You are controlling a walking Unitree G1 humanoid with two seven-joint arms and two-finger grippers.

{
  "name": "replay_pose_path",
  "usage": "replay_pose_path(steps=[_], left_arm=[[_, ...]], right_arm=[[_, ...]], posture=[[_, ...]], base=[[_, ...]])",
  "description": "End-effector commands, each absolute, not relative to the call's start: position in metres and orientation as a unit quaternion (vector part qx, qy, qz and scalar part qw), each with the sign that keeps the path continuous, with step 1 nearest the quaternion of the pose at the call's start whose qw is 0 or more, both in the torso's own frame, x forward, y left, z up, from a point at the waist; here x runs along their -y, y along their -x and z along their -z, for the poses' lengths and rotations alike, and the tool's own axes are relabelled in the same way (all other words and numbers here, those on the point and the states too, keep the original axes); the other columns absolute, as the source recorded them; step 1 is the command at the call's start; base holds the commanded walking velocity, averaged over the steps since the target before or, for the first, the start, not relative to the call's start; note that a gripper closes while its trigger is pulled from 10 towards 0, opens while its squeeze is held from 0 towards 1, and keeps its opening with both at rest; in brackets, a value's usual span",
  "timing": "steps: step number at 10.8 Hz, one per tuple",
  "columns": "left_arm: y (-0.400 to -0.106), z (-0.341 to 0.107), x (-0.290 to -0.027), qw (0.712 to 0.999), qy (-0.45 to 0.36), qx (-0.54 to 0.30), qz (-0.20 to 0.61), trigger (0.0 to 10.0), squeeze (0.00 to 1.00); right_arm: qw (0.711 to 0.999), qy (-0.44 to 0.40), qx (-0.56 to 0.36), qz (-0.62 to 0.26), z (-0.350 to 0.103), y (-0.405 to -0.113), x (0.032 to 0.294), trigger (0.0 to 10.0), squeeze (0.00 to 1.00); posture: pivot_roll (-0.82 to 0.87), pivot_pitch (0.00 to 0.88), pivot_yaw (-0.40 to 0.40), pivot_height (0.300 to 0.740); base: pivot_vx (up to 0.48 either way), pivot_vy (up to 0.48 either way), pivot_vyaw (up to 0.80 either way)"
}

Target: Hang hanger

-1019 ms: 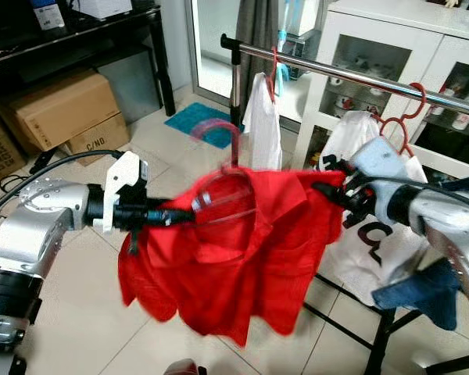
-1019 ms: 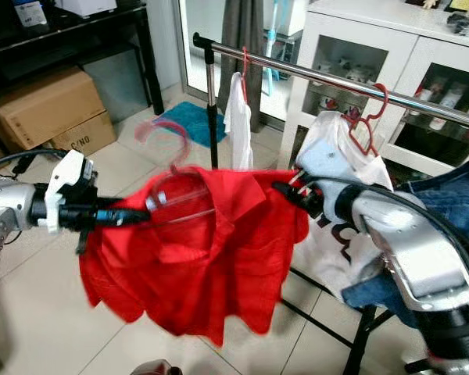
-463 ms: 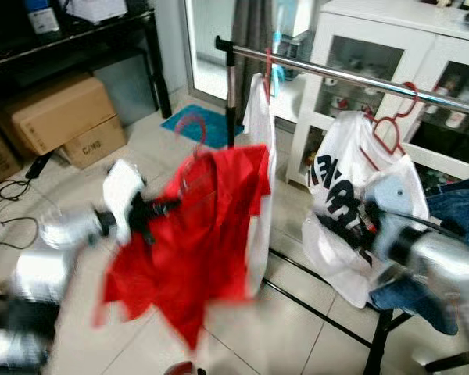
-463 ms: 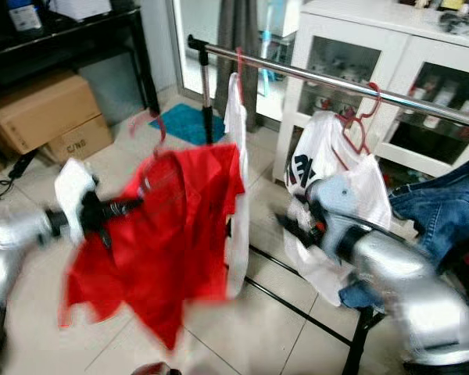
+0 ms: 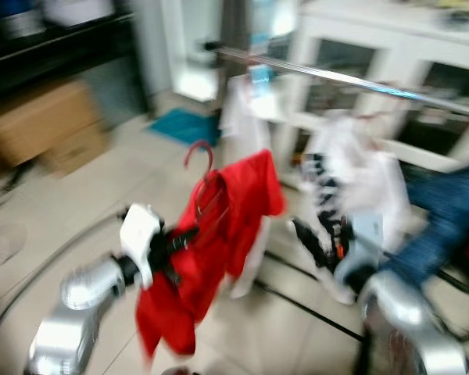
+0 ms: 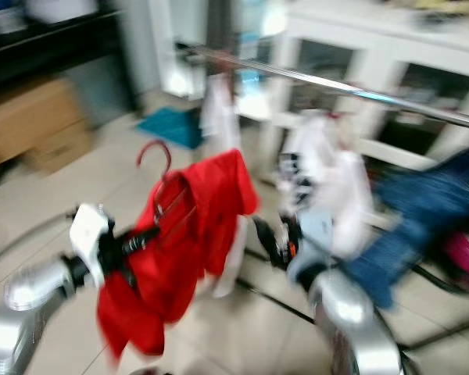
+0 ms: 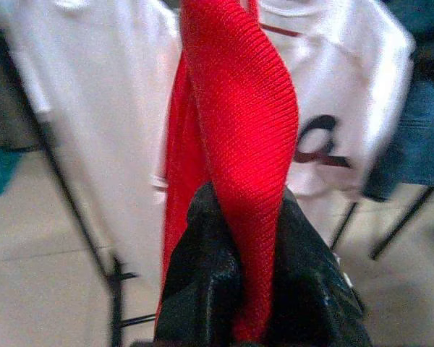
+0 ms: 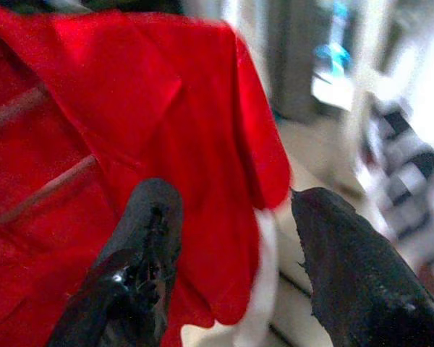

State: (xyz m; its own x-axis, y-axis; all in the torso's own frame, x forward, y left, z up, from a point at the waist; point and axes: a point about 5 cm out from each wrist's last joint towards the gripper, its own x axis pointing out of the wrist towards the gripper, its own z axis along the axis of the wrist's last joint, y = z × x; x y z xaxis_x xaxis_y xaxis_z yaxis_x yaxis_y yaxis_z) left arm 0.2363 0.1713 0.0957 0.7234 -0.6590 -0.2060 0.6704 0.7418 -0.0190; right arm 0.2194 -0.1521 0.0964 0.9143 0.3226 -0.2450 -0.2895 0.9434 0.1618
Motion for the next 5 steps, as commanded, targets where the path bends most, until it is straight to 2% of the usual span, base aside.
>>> replay_pose_path(steps=[1, 2, 5], left_arm=[[-0.238, -0.107, -0.17, 0.929, -0.042, -0.079, 0.36, 10.0, 0.0], [-0.234, -0.108, -0.166, 0.925, -0.052, -0.078, 0.368, 10.0, 0.0], [-0.231, -0.107, -0.163, 0.922, -0.058, -0.081, 0.374, 10.0, 0.0]], right_arm=[[0.979, -0.061, -0.133, -0.145, -0.096, -0.218, 0.153, 10.0, 0.0], [0.979, -0.07, -0.133, -0.136, -0.094, -0.212, 0.15, 10.0, 0.0], [0.98, -0.078, -0.128, -0.13, -0.092, -0.206, 0.144, 10.0, 0.0]], posture=[[0.01, 0.0, 0.008, 0.74], [0.0, 0.0, 0.015, 0.74], [-0.01, 0.0, 0.025, 0.74]], base=[[0.0, 0.48, -0.8], [0.0, 0.0, -0.8], [0.0, -0.48, -0.8]])
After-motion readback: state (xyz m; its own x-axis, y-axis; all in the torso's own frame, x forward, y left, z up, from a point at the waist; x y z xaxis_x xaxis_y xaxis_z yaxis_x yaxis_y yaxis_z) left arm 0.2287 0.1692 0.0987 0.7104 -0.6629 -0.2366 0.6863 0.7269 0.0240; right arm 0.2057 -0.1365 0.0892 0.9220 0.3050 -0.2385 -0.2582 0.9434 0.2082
